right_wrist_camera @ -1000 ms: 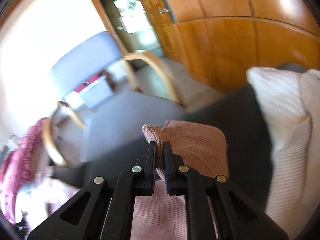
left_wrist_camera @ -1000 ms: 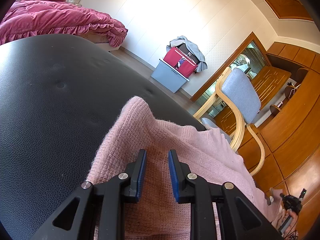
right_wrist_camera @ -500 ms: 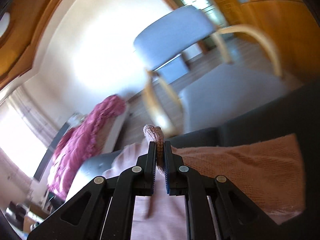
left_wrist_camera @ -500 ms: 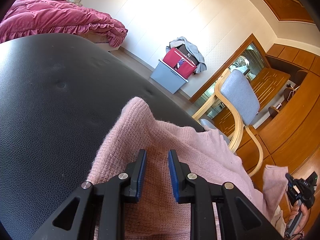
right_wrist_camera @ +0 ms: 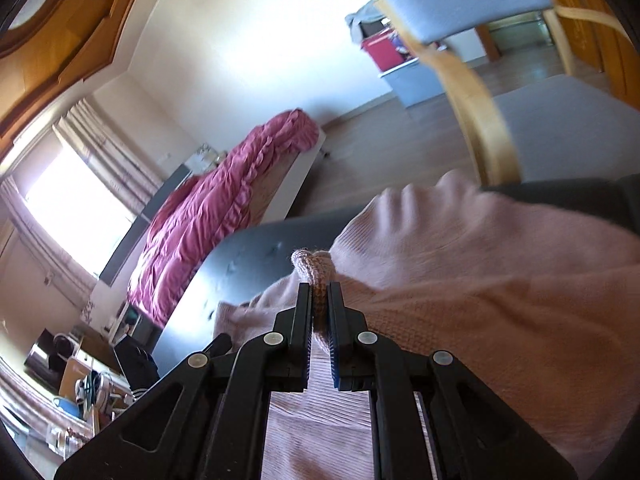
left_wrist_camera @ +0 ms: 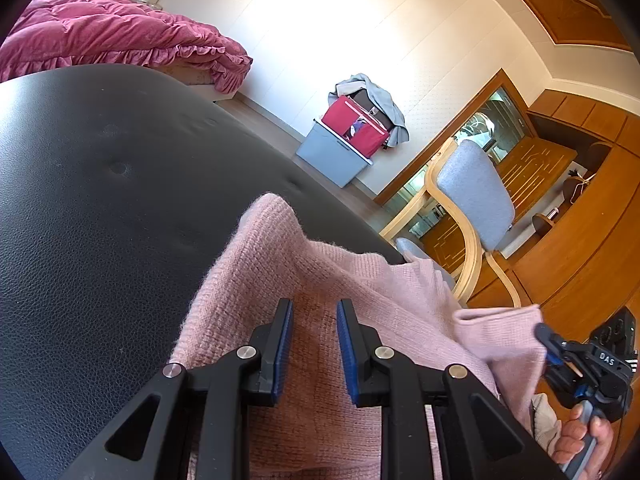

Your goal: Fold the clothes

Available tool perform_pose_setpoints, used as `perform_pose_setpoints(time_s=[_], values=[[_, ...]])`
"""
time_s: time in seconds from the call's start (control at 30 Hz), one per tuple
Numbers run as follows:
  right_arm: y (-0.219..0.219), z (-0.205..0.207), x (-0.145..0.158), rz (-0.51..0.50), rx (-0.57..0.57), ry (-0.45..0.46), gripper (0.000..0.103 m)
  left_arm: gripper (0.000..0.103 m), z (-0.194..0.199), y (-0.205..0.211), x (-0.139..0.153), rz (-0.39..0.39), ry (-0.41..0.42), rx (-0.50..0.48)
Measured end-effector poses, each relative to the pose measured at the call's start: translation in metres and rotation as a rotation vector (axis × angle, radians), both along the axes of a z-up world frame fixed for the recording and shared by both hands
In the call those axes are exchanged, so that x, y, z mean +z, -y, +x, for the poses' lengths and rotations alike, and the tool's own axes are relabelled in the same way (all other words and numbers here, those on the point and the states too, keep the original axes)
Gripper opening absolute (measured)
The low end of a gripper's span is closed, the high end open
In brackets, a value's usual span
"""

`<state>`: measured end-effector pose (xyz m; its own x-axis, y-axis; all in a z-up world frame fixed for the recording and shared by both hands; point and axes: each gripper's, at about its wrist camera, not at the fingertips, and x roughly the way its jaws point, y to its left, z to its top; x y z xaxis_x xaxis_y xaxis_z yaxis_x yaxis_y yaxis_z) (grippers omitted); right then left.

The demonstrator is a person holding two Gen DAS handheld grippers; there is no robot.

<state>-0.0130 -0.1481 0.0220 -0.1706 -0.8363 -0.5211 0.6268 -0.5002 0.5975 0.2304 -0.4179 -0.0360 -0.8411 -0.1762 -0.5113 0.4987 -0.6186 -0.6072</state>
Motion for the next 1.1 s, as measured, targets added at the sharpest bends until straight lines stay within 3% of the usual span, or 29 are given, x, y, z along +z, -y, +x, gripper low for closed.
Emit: perform_pose_setpoints(time_s=[0.2,0.43,0.5,0.63,0.9,1.03,1.1], values=[[0.047,0.02,-0.026,0.047,0.093,0.034,0.008,0.021,-0.001,0.0,-0.001,0.006,-0.002,-0.004],[0.05,0.019,-0.064,0.159,0.166,0.112,0.011,0.021,-0.001,0.002,-0.002,0.014,-0.003,-0.009],[0.029,0.015,-0.059,0.109,0.189,0.123,0.016,0.021,-0.001,0.001,-0.003,0.015,-0.003,-0.009],[-0.031,0.005,-0.051,0.093,0.125,0.021,0.026,0.022,-0.001,0.001,-0.003,0.014,0.002,-0.009],[-0.156,-0.017,-0.036,0.083,-0.028,-0.205,0.027,0.022,-0.007,-0.003,-0.001,-0.009,0.06,0.001],[-0.195,-0.044,-0.041,-0.114,-0.088,-0.06,0.027,0.022,-0.017,-0.015,0.01,-0.05,0.131,-0.008],[-0.197,-0.05,-0.043,-0.13,-0.105,-0.027,0.027,0.022,-0.023,-0.03,0.02,-0.044,0.1,-0.047]])
